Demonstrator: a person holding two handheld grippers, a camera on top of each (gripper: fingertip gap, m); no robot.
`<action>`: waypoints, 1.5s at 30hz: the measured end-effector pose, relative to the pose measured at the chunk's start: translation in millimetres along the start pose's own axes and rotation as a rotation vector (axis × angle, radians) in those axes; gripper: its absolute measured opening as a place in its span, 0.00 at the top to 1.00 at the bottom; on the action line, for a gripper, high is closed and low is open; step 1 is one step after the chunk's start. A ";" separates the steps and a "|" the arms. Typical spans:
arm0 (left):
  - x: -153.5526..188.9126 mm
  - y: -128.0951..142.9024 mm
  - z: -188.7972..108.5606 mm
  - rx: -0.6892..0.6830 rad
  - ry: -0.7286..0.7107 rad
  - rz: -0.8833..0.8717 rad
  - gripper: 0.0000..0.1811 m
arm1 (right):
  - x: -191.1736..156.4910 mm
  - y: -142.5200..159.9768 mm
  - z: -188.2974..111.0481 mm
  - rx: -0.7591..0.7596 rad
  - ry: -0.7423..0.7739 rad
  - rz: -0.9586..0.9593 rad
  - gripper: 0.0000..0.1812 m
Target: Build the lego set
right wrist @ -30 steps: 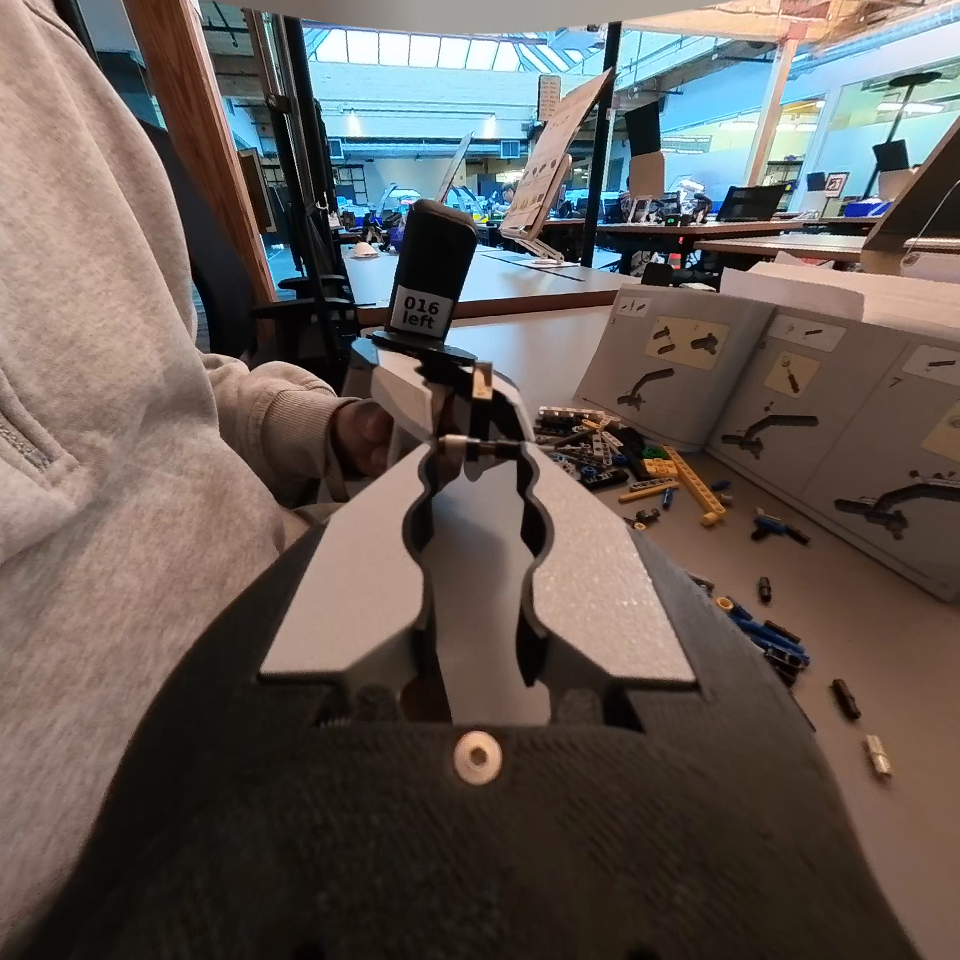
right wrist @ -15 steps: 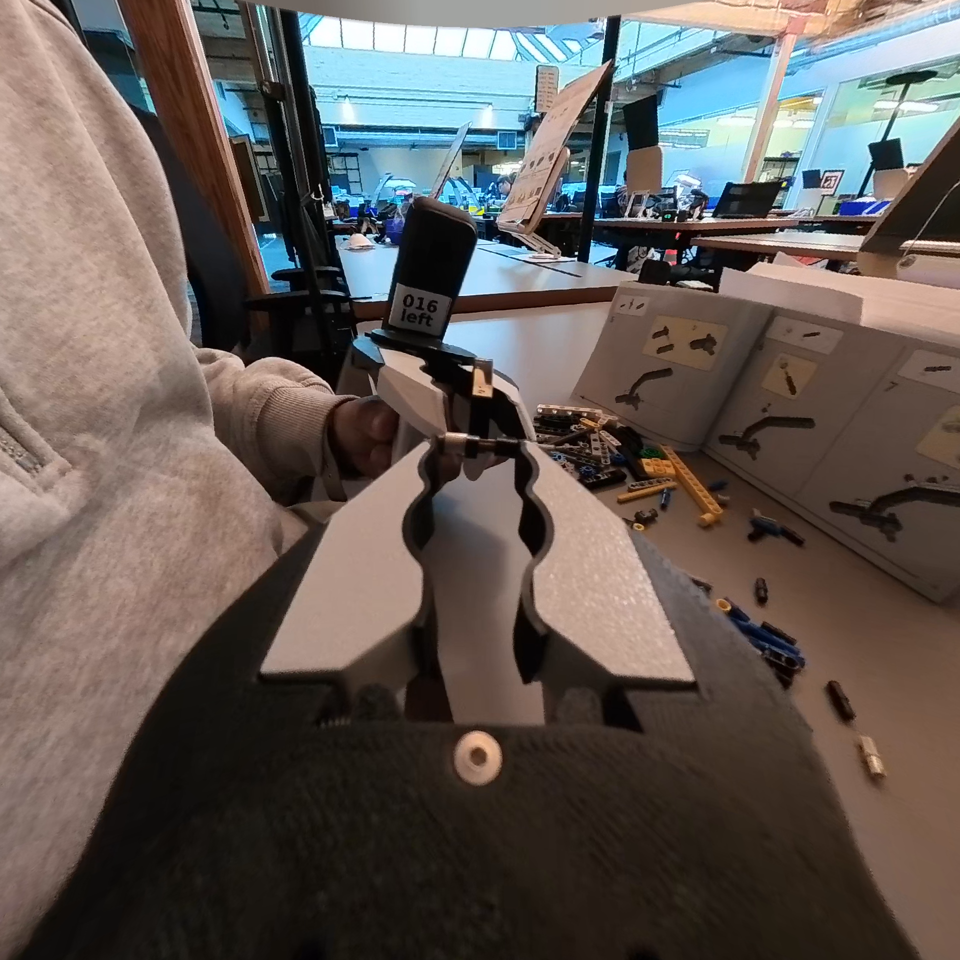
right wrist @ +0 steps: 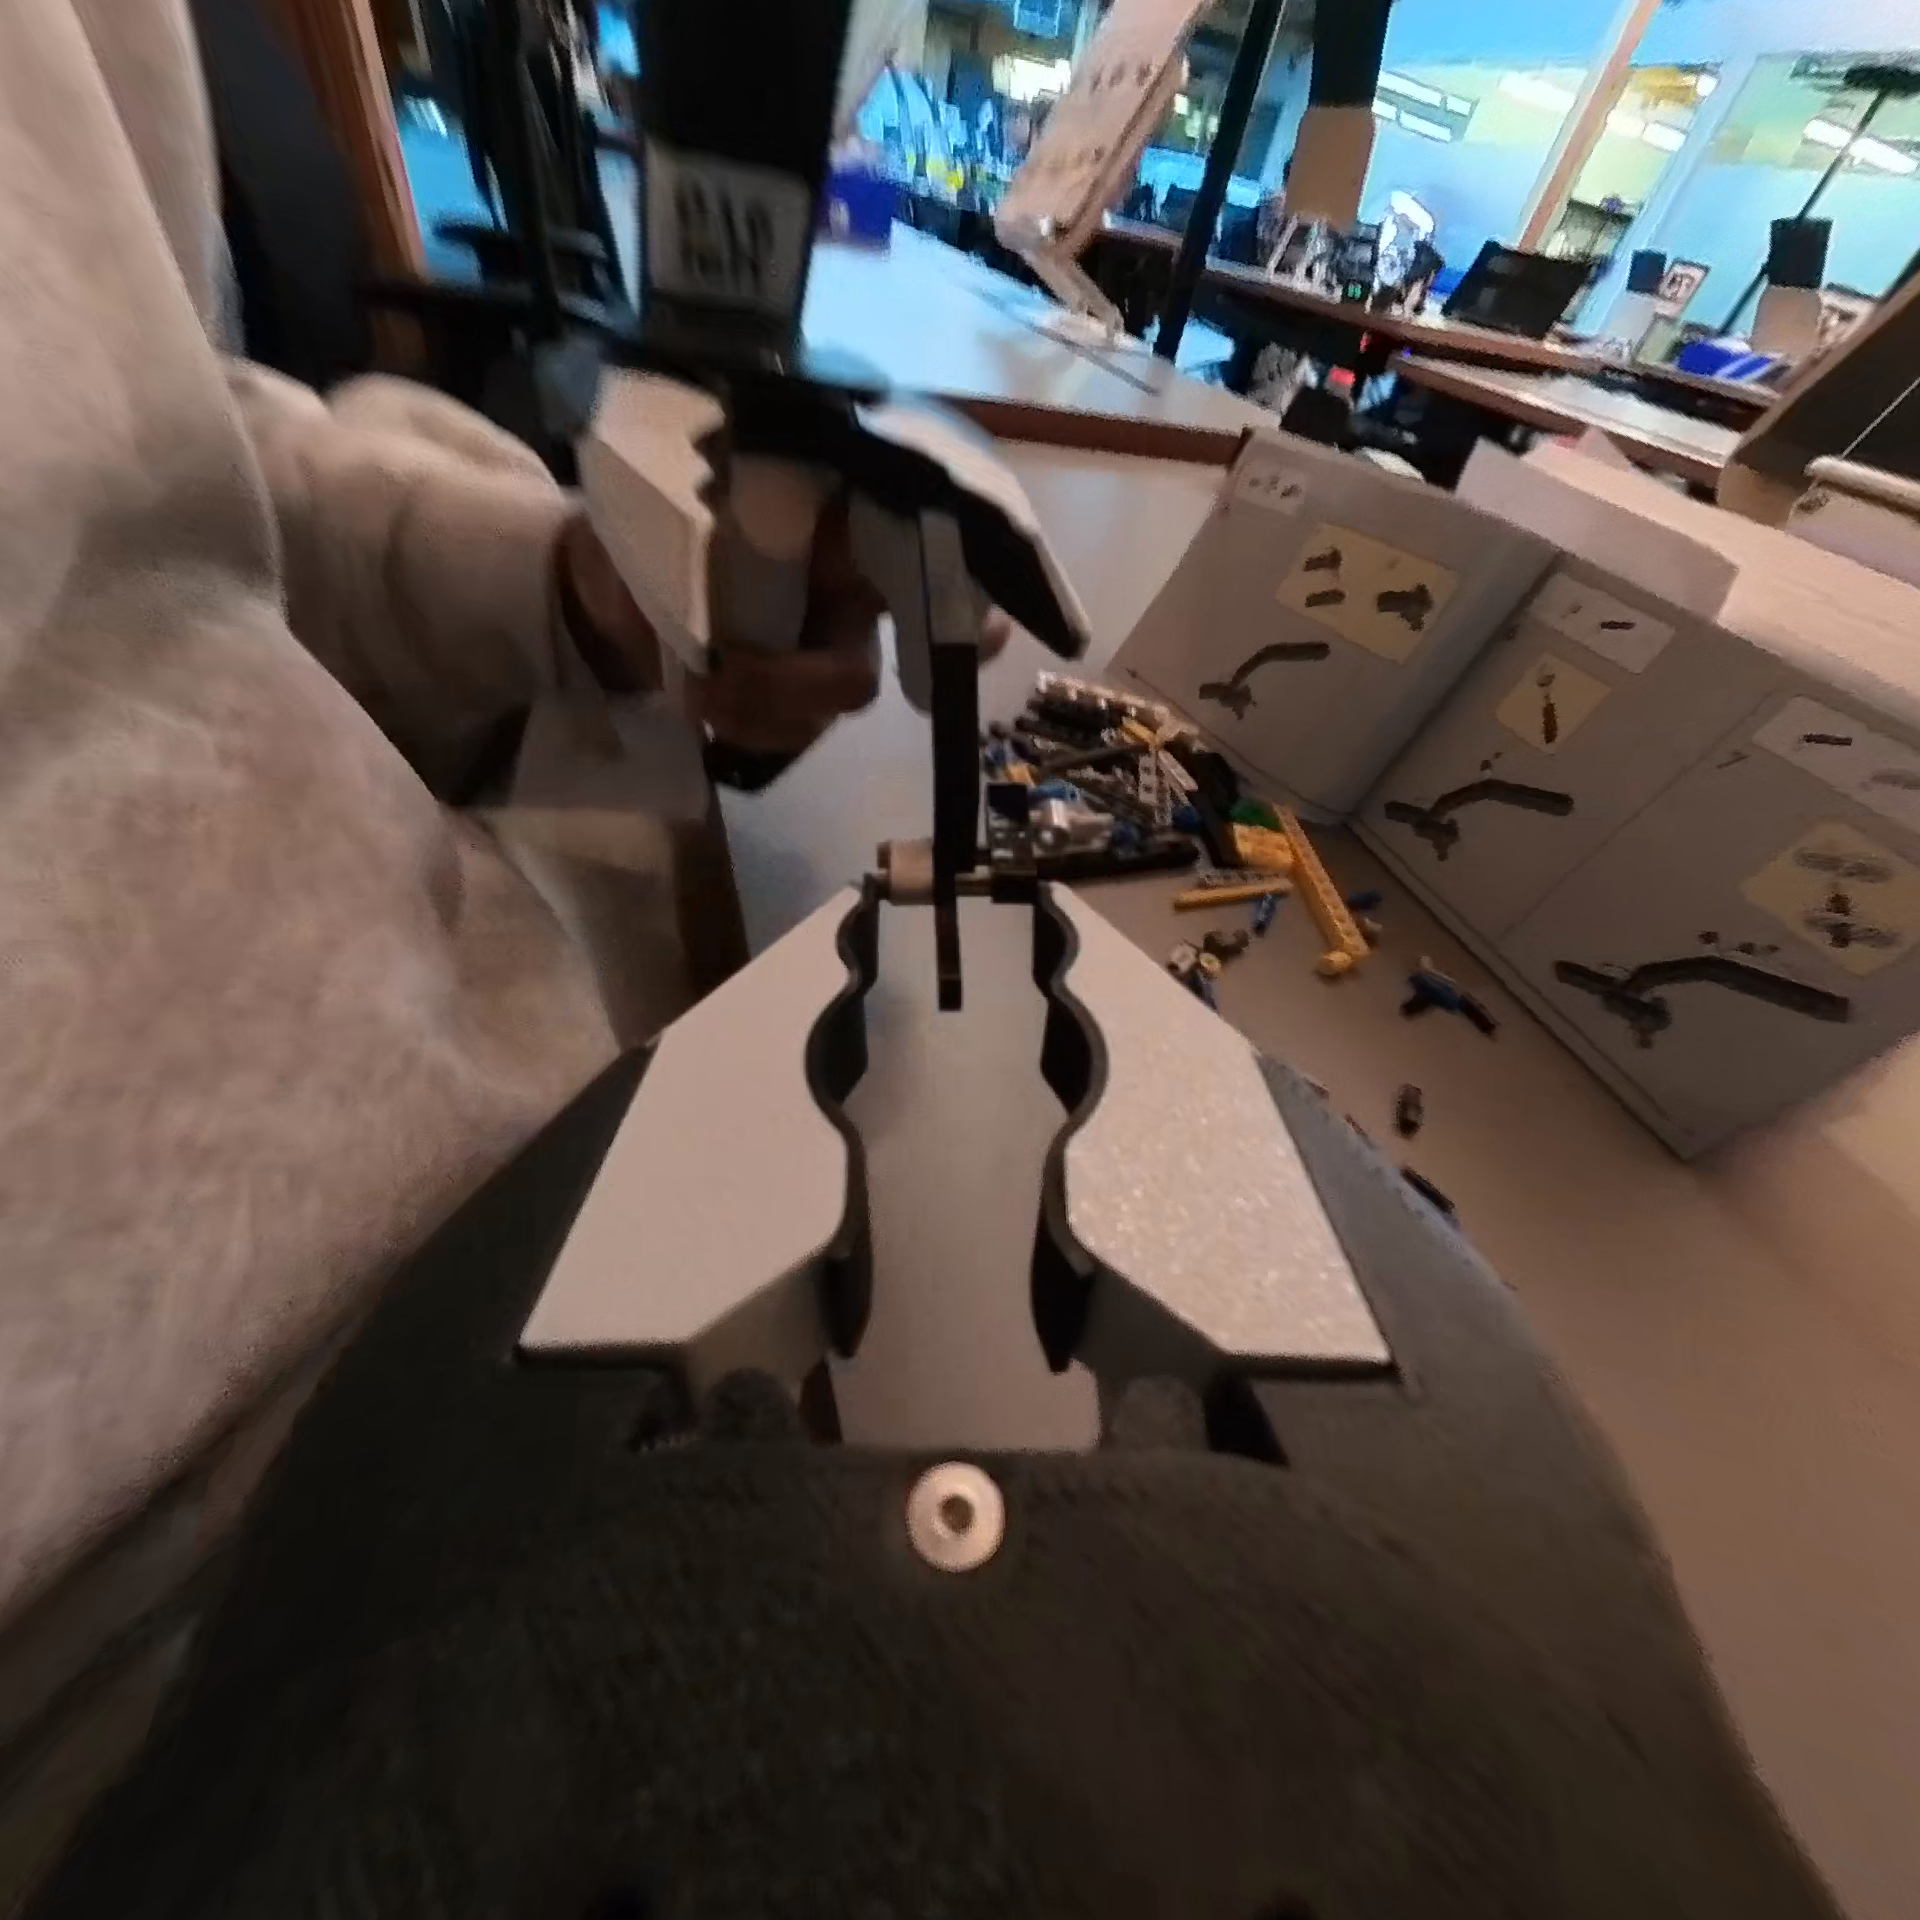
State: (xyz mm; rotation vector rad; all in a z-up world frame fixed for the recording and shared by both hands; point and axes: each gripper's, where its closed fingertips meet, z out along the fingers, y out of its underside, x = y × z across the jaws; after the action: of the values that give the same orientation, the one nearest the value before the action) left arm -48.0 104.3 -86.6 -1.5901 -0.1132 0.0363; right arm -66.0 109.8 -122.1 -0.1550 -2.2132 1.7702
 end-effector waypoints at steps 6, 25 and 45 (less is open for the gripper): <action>-4.4 -12.9 -7.7 -0.006 -0.069 0.059 0.66 | 1.6 13.9 3.5 -0.105 0.029 -0.070 0.84; 1.3 70.7 7.8 -0.438 -0.015 0.049 0.75 | -15.0 -10.1 -0.7 0.020 -0.069 -0.045 0.85; 12.1 45.2 8.4 -0.300 0.026 0.138 0.83 | -23.4 -0.4 2.4 -0.031 -0.129 -0.052 0.84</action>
State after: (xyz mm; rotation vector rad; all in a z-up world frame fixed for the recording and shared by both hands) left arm -34.5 113.0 -131.4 -1.8952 0.0129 0.1108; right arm -44.5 101.1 -126.1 0.0107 -2.3122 1.7638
